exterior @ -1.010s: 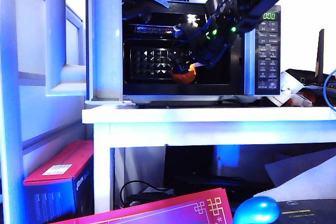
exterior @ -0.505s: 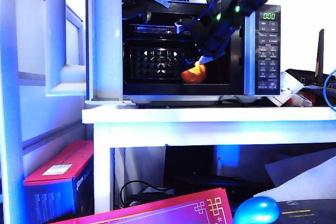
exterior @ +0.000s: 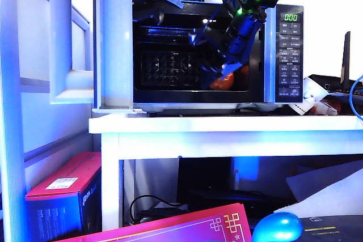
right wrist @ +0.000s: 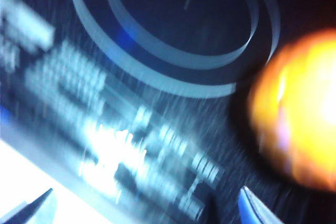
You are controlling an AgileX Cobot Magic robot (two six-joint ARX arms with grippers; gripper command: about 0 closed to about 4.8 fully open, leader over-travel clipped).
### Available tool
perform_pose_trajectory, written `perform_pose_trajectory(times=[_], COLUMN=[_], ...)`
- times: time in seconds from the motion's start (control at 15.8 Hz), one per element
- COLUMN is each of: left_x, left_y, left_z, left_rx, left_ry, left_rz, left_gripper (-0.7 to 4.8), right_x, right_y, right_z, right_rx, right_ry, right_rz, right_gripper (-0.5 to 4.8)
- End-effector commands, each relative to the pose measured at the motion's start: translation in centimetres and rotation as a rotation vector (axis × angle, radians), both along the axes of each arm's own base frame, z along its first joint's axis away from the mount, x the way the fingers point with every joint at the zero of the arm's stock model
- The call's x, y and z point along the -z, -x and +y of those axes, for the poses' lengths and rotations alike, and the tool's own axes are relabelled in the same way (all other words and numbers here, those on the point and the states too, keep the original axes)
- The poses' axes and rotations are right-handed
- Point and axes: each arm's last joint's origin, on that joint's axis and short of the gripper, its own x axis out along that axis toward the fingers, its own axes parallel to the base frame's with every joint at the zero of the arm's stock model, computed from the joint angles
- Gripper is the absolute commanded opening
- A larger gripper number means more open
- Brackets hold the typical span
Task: Open the microwave door, place the orange inside the microwave, then close the microwave door.
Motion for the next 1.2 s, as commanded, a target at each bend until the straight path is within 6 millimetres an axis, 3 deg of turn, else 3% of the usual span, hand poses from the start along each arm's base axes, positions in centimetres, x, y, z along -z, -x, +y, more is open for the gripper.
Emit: perform_pose_trajectory(times=[0.06,0.69,0.95,1.07,1.14,1.2], left_x=[-0.4,-1.1,-3.8,-6.2,-7.7,-8.7], left_y=[0.2,0.5,1.6,3.2,4.4,5.3], left_z=[0.1,0.2,0.9,1.8,2.5,3.2], left_rx=[0.001,0.007,0.013,0.014,0.002,-0.028], left_ry=[0.008,0.024,0.068,0.110,0.130,0.130], left_rz=[-0.012,-0.031,-0.100,-0.173,-0.218,-0.249], left_gripper=[2.81,2.81,2.81,2.80,2.77,2.77], right_x=[-1.1,-5.6,-8.9,-11.6,-12.9,-14.0], right_y=[1.1,6.7,8.9,10.6,11.5,12.3], right_z=[-0.3,-2.4,-3.3,-3.9,-4.3,-4.5], right_rx=[-0.009,0.014,0.064,0.113,0.123,0.126], right_ry=[0.050,0.180,0.181,0.160,0.153,0.143], right_rz=[0.032,0.244,0.191,0.123,0.084,0.056], right_gripper=[4.79,4.79,4.79,4.79,3.27,2.20])
